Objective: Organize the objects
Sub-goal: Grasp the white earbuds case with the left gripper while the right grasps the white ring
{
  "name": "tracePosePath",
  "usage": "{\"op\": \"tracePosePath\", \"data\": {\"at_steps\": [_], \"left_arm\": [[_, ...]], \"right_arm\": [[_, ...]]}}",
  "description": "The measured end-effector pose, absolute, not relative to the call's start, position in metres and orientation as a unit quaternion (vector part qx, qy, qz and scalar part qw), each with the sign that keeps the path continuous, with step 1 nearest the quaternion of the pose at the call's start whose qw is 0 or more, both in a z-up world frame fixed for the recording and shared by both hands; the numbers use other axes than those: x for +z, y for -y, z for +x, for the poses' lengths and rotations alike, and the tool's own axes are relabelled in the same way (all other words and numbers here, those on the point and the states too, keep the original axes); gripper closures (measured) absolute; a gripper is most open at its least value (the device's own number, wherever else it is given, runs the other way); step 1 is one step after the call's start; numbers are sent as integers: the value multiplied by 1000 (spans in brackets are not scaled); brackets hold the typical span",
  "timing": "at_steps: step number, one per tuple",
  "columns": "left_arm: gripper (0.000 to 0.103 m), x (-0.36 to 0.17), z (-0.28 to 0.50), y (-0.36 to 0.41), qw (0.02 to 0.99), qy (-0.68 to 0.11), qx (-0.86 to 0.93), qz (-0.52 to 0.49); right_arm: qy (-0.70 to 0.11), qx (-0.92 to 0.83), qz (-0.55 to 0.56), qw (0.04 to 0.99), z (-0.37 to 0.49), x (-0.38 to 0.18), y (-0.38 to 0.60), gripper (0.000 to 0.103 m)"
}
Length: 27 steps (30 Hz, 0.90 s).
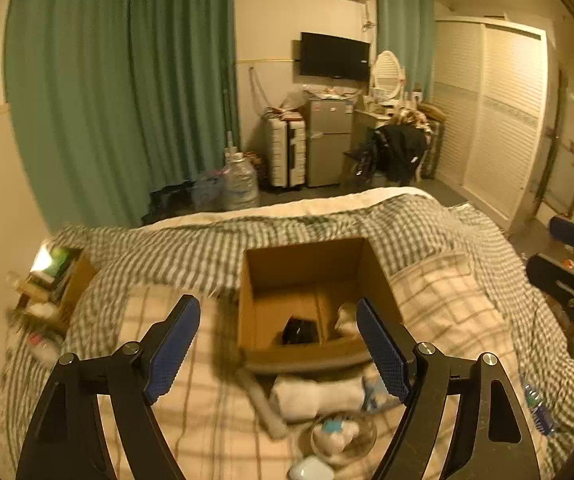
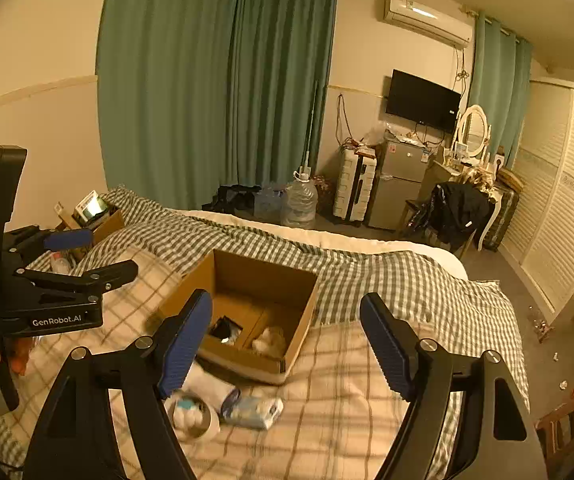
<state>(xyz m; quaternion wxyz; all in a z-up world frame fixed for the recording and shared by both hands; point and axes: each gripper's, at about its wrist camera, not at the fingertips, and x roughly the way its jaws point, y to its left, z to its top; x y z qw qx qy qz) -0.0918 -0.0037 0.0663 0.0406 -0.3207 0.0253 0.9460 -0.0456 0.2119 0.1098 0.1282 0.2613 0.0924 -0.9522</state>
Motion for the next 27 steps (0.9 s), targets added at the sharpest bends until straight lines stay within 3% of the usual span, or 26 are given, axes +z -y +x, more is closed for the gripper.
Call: {"op": "tracePosePath", "data": {"at_steps": [7,15,27], "left_arm": [[20,28,-46,1,12,-27,943,-330],[20,-43,-35,-1,-11,-6,929,-371],[20,-136,-31,-28,-2,-78,886,-457]], "right_arm": [[-98,-954,257,122,-7,85,-213,27],[-78,-938,314,120,-14,9,-207,27],[-61,-911,391,116,-34,-65,-207,27]]}}
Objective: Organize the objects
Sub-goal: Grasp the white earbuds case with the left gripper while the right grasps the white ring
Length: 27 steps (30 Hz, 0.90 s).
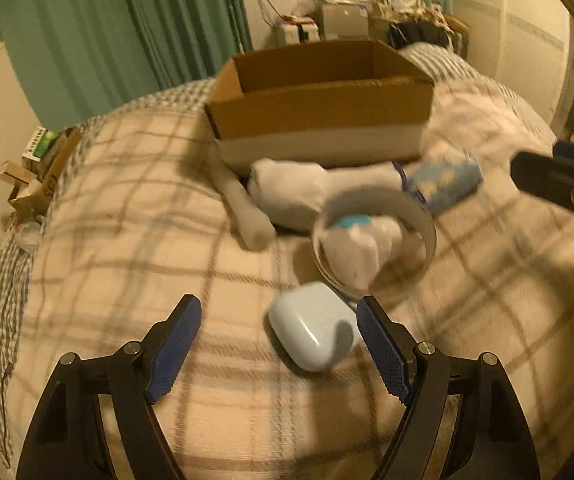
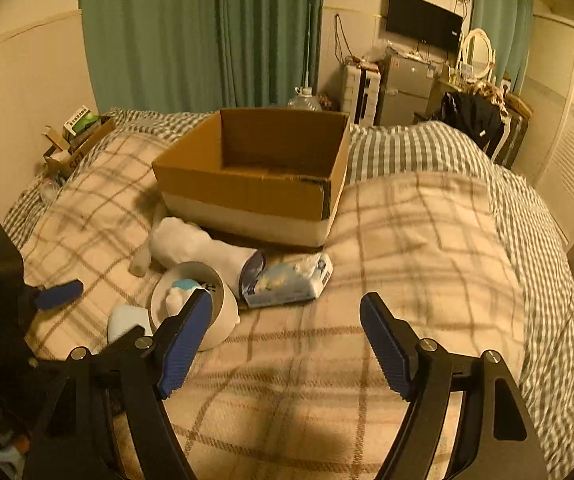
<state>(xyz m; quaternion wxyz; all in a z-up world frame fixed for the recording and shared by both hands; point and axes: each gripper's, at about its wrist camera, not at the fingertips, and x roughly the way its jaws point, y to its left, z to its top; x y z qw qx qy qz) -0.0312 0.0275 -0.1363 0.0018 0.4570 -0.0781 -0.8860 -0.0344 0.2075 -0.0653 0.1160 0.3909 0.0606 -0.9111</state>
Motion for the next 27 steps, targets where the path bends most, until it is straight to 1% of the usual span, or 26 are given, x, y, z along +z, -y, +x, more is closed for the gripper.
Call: {"op": "tracePosePath", "data": {"at_steps": [5,7,8,9,14,18,22,27], "left_arm": [[24,-155,-36,-39,-16,110,-869,483],[38,-160,-37,-43,-22,119,-865,486],[43,-161,-38,-43,-28,118,-864,488],[45,-161,-38,-42,-32,115,-864,490],[46,-146,-32,-27,-49,61,-877,474],[46,-121,-27,-8,-44,17,-892,449],[46,-94,-30,8,-31,10,-907,420],[46,-85,-45,28,-20,-6,-914,405]], "right_arm": [[-53,-908,399,113,-37,-70,-208,27],[-54,-908,400,112,-37,-72,-207,27],[-55,-908,400,111,-37,-72,-207,27],[-56,-908,401,110,-36,-72,-207,27],[-61,-909,398,108,-32,-71,-204,27],[-66,-909,396,109,-32,-70,-202,27],[-76,-906,398,122,-36,-71,-192,27],[-111,-889,410,172,-41,-82,-160,27]]}}
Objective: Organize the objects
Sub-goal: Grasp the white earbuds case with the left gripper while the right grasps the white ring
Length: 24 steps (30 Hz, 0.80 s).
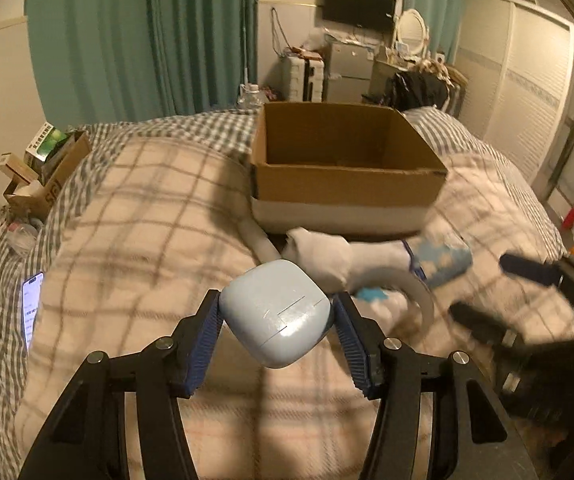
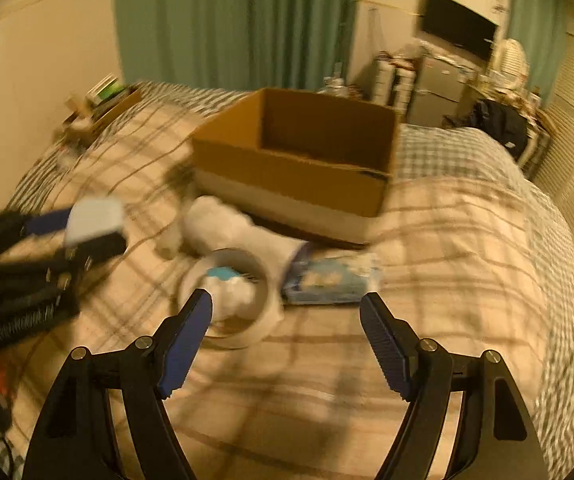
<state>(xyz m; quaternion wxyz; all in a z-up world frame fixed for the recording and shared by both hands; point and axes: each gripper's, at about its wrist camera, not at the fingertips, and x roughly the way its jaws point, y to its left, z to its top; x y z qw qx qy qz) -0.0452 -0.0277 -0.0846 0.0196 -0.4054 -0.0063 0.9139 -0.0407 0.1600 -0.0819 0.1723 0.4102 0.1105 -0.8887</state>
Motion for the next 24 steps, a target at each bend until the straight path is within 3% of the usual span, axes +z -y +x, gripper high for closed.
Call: {"op": "tracePosePath", "data": {"at_steps": [5,9,20,24], "left_arm": [[46,-88,-49,38,19,18,913,-406],[46,-96,-50,43,16,18,911,-412],[46,-114,-55,52,36,38,902,-428],[46,-114,-54,52,37,39,902,-428]], "right_arm": [[-145,-868,433,195,-45,-101,-135,27],[-166,-849,462,196,-54,-122,-122,15],[-171,-831,497,185,-74,-148,-106,15],[-168,-837,488,183,-74,-143,-108,23]]}}
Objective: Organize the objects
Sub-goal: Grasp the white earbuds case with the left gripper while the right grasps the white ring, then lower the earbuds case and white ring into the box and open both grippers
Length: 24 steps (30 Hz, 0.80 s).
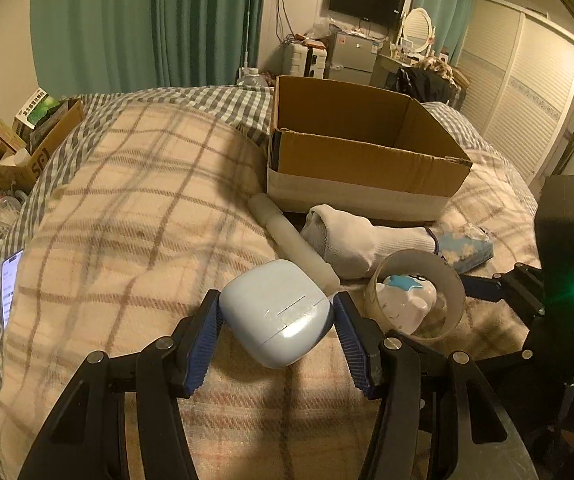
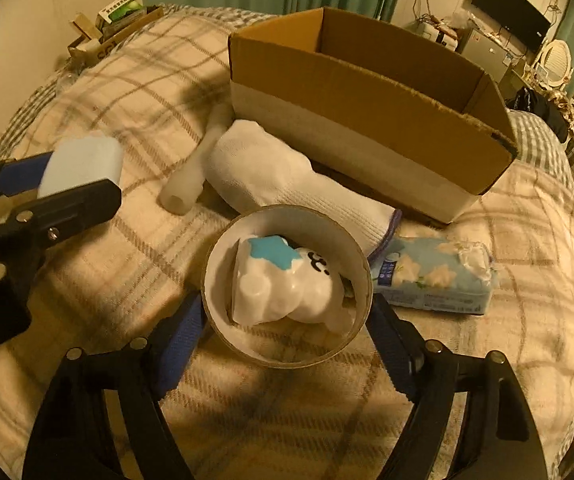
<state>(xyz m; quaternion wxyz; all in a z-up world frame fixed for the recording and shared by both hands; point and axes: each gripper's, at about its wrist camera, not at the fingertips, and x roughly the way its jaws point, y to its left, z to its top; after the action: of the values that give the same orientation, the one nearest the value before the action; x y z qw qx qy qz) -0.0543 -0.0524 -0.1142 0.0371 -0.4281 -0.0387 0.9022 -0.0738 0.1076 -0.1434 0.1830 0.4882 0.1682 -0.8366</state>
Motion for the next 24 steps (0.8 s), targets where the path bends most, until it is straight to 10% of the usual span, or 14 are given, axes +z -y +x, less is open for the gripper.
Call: {"op": "tracePosePath", "data": {"at_steps": [24], "left_arm": [[46,-13,-43,25,54,3,937,-346]], "right_arm": [[-137,-926,310,168,-27,14,-147,24]]}}
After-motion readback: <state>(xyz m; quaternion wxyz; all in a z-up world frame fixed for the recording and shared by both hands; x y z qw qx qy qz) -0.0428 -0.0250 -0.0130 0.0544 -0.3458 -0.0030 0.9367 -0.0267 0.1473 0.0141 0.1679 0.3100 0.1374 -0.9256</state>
